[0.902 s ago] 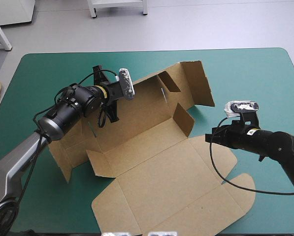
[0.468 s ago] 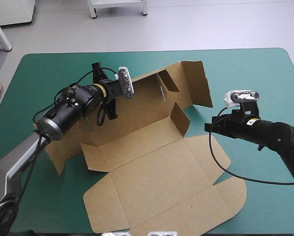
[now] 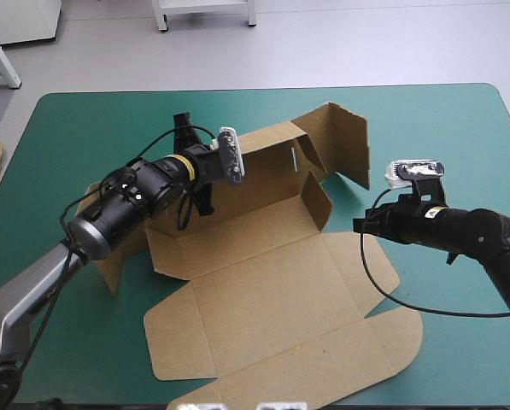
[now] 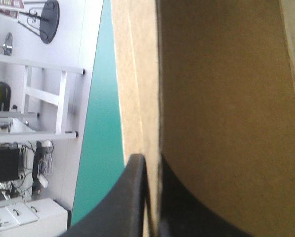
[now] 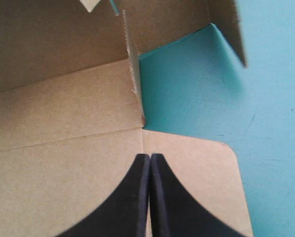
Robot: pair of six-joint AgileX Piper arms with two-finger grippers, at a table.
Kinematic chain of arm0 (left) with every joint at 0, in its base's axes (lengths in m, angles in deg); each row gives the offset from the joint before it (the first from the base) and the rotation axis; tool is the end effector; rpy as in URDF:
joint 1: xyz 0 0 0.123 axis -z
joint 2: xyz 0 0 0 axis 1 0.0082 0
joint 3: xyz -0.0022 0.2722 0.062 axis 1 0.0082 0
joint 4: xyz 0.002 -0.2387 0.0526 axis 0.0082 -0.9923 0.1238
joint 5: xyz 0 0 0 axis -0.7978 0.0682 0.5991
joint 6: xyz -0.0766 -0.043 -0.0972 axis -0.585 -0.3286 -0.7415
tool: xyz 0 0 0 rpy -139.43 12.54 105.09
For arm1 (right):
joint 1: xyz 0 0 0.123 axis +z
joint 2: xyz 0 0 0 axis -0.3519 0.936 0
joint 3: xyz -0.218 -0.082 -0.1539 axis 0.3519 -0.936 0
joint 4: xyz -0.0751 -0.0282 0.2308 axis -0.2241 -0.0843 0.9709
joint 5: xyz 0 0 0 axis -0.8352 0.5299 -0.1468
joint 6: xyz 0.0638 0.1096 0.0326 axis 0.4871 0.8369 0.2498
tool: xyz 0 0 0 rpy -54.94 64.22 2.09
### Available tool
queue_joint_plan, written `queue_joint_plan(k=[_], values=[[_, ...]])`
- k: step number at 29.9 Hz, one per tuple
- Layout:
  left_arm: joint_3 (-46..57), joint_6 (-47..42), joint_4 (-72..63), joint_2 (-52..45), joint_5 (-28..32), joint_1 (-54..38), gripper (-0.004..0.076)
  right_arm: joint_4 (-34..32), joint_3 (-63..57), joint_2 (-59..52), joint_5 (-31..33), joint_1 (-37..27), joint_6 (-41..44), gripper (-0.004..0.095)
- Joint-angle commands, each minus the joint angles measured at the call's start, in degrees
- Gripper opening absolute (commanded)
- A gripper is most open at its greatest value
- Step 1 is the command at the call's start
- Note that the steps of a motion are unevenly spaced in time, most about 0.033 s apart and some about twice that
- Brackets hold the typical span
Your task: Fold the box
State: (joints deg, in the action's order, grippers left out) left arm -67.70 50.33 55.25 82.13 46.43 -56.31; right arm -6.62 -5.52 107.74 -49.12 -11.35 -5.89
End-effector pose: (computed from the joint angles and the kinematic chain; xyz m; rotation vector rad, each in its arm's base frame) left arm 0.3230 -0.1868 0.3158 1.5319 1.6177 0.4151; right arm 0.2497 0.0824 0.2903 -0.2097 2.3110 0.5127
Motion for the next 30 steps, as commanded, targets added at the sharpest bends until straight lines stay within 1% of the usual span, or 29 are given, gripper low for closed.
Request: queue_joint_plan(k=[1, 7, 13, 17, 22, 26, 28, 30], values=[[0.1, -1.5, -3.8, -1.4, 0.8, 2.8, -0.0008, 0.9, 2.0, -1.1, -1.2, -0.1, -0.1, 0.0001], [0.1, -3.0, -4.0, -1.6, -0.7, 3.3, -0.0009, 1.5, 2.0, -1.1, -0.8, -0.1, -0.1, 0.0001], [0.1, -4.7, -3.6, -1.9, -5.2, 5.5, -0.0009, 1.5, 2.0, -1.1, -1.0, -0.1, -0.1, 0.0001], [0.1, -5.9, -3.0, -1.9, -6.5, 5.5, -0.0009, 1.5, 2.2, -0.7, -2.1, -0.1, -0.3, 0.0001], [0.1, -14.0, 6.4, -1.9, -7.4, 5.4, -0.0009, 1.5, 4.9, 2.6, -1.4, -0.1, -1.3, 0.0001], [0.1, -13.9, 3.1, -1.9, -7.5, 5.4, -0.0009, 1.5, 10.0, 6.1, 0.9, -0.1, -2.3, 0.0001], [0.2, -11.6, -0.9, -1.9, -8.6, 5.5, -0.0009, 1.4, 12.7, 7.7, 2.0, -0.1, -2.6, 0.0001], [0.8, -10.5, -1.4, -1.9, -9.0, 5.6, -0.0009, 1.0, 15.6, 9.2, 3.0, -0.1, -2.6, 0.0001]])
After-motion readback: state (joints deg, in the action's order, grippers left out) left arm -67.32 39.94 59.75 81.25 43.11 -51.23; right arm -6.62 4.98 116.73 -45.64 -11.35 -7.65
